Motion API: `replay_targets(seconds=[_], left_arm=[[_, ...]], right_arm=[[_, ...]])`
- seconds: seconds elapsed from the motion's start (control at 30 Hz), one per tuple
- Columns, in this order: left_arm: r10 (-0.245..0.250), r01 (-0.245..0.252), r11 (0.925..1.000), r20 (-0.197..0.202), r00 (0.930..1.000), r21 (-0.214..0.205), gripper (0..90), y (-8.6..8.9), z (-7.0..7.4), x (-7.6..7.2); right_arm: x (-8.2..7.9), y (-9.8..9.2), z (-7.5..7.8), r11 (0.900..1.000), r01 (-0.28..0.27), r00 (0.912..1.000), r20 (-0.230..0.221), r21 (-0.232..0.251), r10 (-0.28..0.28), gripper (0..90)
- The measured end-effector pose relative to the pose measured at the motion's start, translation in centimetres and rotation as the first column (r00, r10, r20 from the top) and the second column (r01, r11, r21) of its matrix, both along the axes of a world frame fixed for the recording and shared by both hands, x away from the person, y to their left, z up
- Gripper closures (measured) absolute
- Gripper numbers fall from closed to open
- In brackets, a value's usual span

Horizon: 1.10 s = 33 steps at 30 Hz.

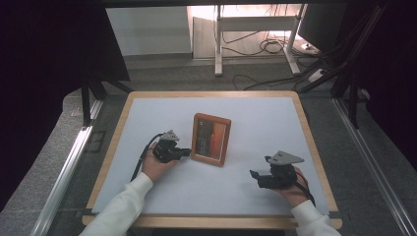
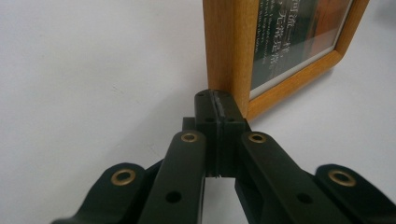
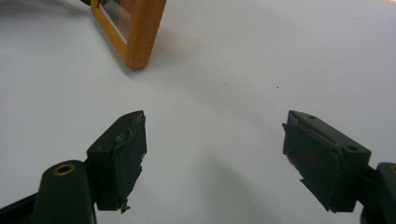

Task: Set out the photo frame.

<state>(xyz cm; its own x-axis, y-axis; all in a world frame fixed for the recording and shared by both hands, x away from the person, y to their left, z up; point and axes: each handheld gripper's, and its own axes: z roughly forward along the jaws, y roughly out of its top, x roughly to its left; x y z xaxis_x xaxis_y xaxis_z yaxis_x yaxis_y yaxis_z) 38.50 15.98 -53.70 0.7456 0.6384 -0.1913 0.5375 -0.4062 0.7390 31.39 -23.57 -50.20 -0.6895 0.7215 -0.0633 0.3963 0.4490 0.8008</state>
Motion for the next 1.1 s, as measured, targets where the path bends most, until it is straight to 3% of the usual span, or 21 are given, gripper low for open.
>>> replay_targets(seconds=[1.1], left_arm=[[-0.049,0.049,0.9986,-0.002,0.9988,0.020,90.0,-0.9,0.0,-1.1]], right_arm=[[0.4,-0.4,-0.1,0.9999,0.004,1.0000,-0.007,0.012,-0.004,21.8]])
